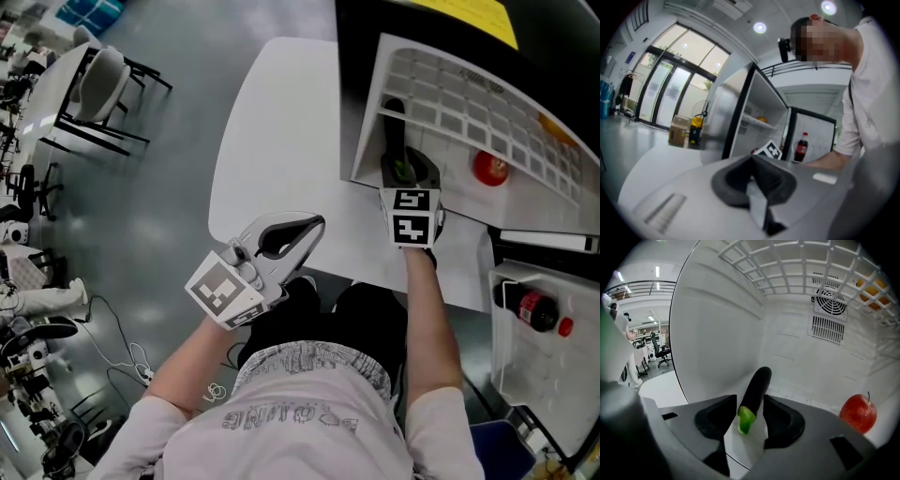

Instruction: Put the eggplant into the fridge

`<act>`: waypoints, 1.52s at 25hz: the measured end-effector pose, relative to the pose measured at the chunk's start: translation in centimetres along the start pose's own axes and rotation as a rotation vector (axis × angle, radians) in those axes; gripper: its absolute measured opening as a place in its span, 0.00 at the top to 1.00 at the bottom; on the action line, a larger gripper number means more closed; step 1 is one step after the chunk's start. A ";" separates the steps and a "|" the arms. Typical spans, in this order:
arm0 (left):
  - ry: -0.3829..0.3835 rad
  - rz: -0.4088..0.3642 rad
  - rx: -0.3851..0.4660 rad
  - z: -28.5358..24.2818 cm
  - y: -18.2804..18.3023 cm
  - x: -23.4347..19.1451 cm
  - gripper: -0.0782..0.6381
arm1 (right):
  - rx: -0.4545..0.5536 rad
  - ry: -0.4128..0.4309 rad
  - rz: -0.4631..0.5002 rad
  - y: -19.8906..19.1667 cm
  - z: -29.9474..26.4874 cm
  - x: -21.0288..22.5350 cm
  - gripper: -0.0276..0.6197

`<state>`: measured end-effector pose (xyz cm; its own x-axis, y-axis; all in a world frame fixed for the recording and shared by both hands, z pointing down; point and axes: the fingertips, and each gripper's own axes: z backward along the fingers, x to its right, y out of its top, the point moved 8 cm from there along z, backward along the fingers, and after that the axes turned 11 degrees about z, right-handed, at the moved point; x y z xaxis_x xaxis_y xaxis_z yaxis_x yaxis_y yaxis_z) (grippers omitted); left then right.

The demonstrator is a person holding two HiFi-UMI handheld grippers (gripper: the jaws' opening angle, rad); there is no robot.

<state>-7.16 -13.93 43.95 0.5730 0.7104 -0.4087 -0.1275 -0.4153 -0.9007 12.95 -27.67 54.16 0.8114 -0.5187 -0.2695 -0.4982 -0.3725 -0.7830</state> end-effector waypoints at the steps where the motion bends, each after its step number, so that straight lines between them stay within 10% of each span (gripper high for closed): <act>1: 0.002 0.000 -0.002 0.1 0.1 0.0 0.88 | 0.005 0.001 -0.003 0.2 0.2 0.0 0.68; 38: -0.080 0.007 -0.076 2.4 6.0 4.7 0.88 | 0.054 -0.007 -0.093 4.6 12.5 -0.8 0.83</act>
<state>-7.19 -11.68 36.24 0.5056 0.7489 -0.4283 -0.0679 -0.4604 -0.8851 13.77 -19.34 43.74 0.8556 -0.4782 -0.1982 -0.4036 -0.3765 -0.8339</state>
